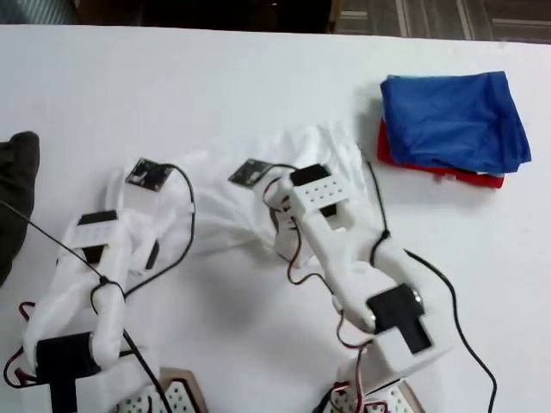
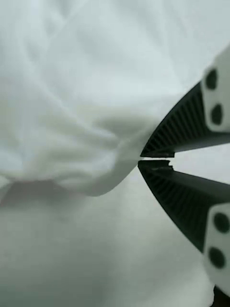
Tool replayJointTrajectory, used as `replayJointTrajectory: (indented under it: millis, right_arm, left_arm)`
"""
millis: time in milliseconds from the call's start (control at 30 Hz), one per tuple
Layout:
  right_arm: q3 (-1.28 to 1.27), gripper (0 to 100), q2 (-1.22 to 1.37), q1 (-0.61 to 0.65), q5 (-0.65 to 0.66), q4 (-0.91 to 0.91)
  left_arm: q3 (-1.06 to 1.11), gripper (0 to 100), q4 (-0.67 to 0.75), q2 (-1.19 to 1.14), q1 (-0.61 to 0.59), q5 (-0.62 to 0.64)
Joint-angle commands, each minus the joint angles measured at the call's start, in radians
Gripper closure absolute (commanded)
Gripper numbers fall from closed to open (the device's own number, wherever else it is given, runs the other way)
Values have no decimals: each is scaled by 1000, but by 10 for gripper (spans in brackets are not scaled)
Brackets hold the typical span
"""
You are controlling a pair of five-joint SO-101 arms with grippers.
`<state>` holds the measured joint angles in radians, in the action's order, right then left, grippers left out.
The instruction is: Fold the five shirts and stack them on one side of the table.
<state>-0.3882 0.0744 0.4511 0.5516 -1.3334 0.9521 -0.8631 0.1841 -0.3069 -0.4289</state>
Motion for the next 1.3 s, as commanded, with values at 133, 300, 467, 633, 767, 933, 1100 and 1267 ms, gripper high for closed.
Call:
replayJointTrajectory:
  millis: [133,300,467,633,767,933,1100,1267]
  right_arm:
    - [3,971,-228,-128,15,-22]
    - [3,817,-188,-248,8,82]
    - [9,806,-44,-292,6,252]
    - [11,811,88,-289,6,326]
    - [11,812,139,-309,6,378]
    - [46,964,157,-343,9,387]
    - [112,981,157,-412,14,384]
    - [175,980,165,-447,15,383]
  left_arm:
    - [4,970,25,-2,-3,9]
    - [4,970,25,-2,-3,9]
    - [4,970,25,-2,-3,9]
    - [4,970,25,-2,-3,9]
    - [4,970,25,-2,-3,9]
    - [4,970,25,-2,-3,9]
    - [4,970,25,-2,-3,9]
    - [4,970,25,-2,-3,9]
